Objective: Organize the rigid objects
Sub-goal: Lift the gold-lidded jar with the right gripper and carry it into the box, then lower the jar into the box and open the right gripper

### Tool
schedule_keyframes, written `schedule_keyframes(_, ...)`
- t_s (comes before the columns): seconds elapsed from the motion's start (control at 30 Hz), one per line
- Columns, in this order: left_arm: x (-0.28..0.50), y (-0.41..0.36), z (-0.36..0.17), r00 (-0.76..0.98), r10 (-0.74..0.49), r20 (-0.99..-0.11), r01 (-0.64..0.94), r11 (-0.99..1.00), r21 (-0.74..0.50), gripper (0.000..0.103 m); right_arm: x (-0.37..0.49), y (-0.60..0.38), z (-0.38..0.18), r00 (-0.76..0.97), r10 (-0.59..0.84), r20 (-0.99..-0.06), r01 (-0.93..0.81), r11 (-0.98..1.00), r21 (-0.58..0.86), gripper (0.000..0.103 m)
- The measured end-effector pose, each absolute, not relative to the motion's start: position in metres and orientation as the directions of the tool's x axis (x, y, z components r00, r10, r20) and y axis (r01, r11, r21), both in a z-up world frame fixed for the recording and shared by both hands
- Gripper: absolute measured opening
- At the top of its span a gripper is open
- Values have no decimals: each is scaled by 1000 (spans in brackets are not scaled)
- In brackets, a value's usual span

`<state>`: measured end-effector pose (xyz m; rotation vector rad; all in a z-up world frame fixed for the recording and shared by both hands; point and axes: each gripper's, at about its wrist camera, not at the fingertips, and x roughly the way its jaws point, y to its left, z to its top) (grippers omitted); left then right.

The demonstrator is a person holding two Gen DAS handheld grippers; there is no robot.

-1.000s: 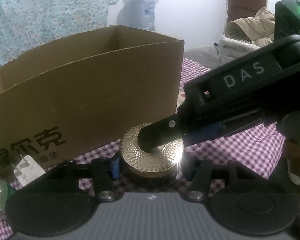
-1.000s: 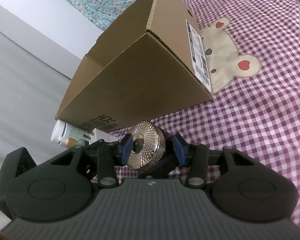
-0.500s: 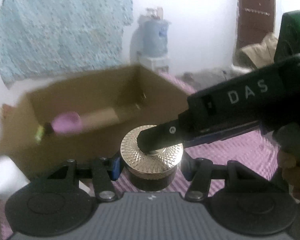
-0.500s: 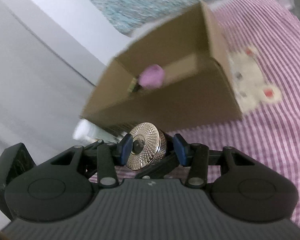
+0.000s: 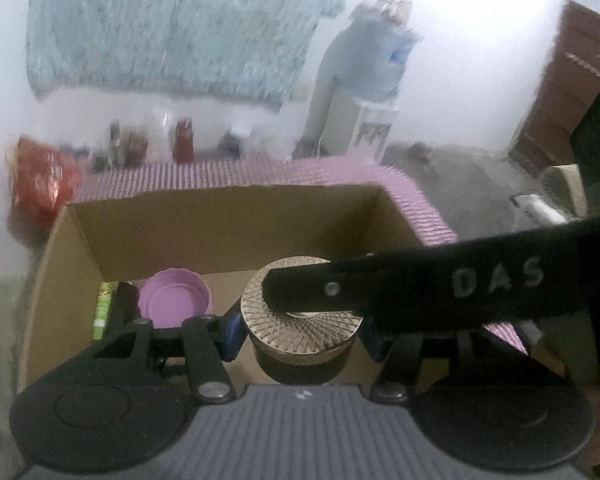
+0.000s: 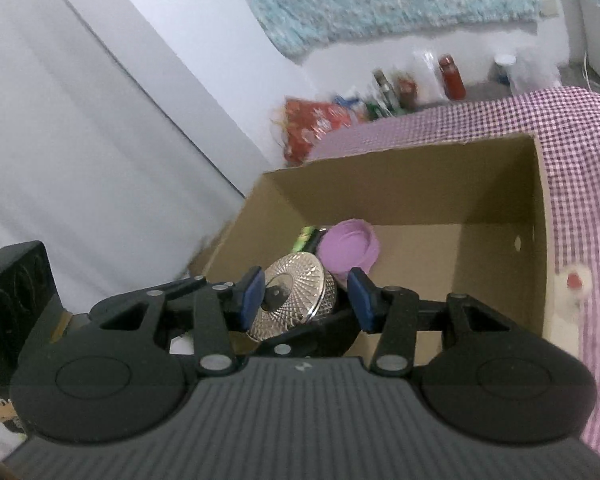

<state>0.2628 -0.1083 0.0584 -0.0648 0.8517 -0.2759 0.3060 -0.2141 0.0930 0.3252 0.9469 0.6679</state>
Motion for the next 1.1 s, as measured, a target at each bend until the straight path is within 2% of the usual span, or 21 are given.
schedule_keyframes(0.23, 329, -104, 29, 526, -242, -815, 98, 970, -224, 57, 377, -170, 79, 370, 542, -755, -390, 828, 403, 47)
schedule_keyframes(0.57, 369, -99, 0, 458, -218, -862, 16, 971, -237, 57, 424, -168, 39, 300, 529, -794, -365, 832, 417, 45)
schedule_keyframes(0.7, 377, -98, -9, 434, -236, -869, 0, 965, -261, 61, 426, -172, 30, 296, 516, -804, -365, 839, 404, 45)
schedule_keyframes(0.87, 370, -95, 1, 474, -245, -846, 7, 962, -274, 63, 426, -183, 32, 316, 545, -776, -349, 828, 439, 45)
schedule_keyframes(1.1, 341, -92, 37, 507, -304, -806, 34, 942, -334, 80, 390, -206, 79, 414, 604, -680, -369, 795, 482, 45)
